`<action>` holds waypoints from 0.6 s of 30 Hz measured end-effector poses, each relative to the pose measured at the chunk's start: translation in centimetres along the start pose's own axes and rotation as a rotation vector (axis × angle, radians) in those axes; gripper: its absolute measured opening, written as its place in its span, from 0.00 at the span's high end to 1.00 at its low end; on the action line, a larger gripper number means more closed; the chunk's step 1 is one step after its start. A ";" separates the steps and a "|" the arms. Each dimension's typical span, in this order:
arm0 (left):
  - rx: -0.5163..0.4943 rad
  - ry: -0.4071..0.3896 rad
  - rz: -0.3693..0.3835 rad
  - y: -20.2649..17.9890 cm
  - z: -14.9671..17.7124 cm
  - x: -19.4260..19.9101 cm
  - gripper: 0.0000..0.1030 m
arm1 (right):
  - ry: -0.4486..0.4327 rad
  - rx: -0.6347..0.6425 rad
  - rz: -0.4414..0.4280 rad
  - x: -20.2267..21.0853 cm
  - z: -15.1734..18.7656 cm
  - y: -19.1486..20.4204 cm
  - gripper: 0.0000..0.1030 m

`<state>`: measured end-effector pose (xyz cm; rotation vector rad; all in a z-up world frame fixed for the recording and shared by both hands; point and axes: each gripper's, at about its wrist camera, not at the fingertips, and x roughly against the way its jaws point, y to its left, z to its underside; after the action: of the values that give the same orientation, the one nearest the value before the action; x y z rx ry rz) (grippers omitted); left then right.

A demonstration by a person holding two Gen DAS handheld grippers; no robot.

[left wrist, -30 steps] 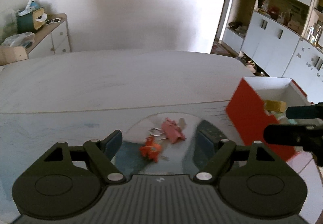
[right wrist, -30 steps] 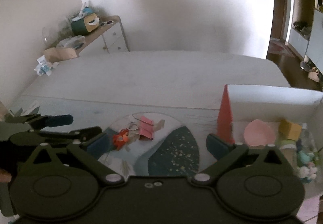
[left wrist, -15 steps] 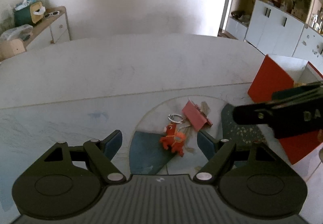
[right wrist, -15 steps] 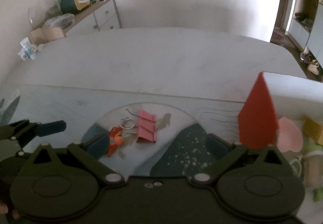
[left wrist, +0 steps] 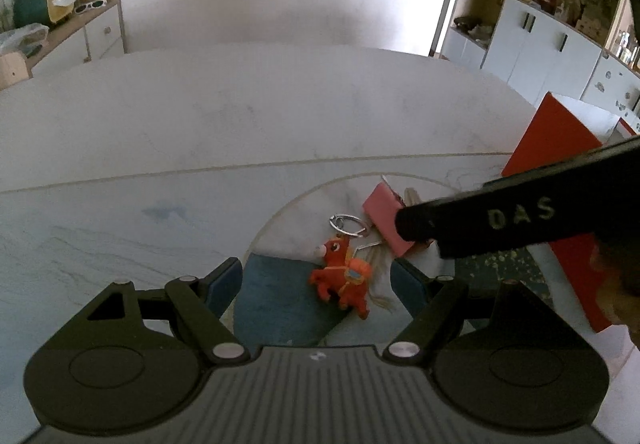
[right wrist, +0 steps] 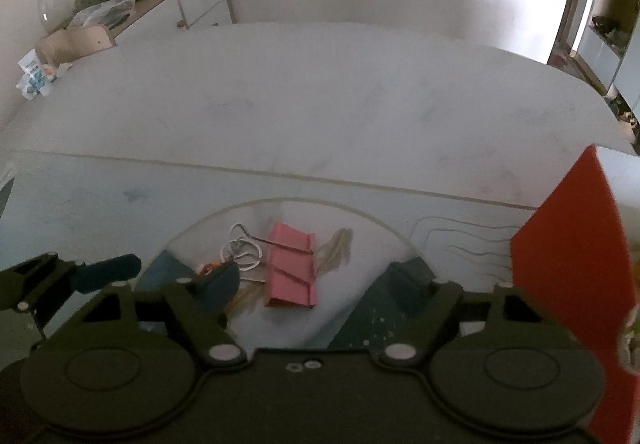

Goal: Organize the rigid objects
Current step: 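Move left tool to the orange horse keychain while right tool approaches the pink binder clip, then grasp the orange horse keychain with left tool while right tool grasps the pink binder clip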

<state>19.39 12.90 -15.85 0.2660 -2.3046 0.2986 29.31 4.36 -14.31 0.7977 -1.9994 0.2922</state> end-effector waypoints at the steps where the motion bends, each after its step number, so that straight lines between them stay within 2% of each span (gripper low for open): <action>1: 0.000 0.002 0.002 -0.2 0.1 -0.2 0.21 | 0.006 0.000 -0.001 -0.3 0.0 0.0 0.26; 6: -0.002 0.001 0.013 -0.3 0.0 -0.8 0.22 | 0.023 0.026 0.003 -1.3 -0.2 0.4 0.30; 10: -0.018 -0.004 0.025 -0.5 0.1 -1.1 0.22 | 0.032 0.028 0.001 -1.9 -0.2 0.5 0.37; 14: -0.033 0.000 0.034 -0.6 0.2 -1.5 0.31 | 0.037 0.038 0.003 -2.5 -0.4 0.7 0.44; 18: -0.045 -0.003 0.036 -0.6 0.3 -1.6 0.37 | 0.033 0.049 0.010 -2.7 -0.5 0.7 0.46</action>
<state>20.40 12.43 -17.15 0.2027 -2.3182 0.2647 30.13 6.29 -16.22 0.8090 -1.9724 0.3597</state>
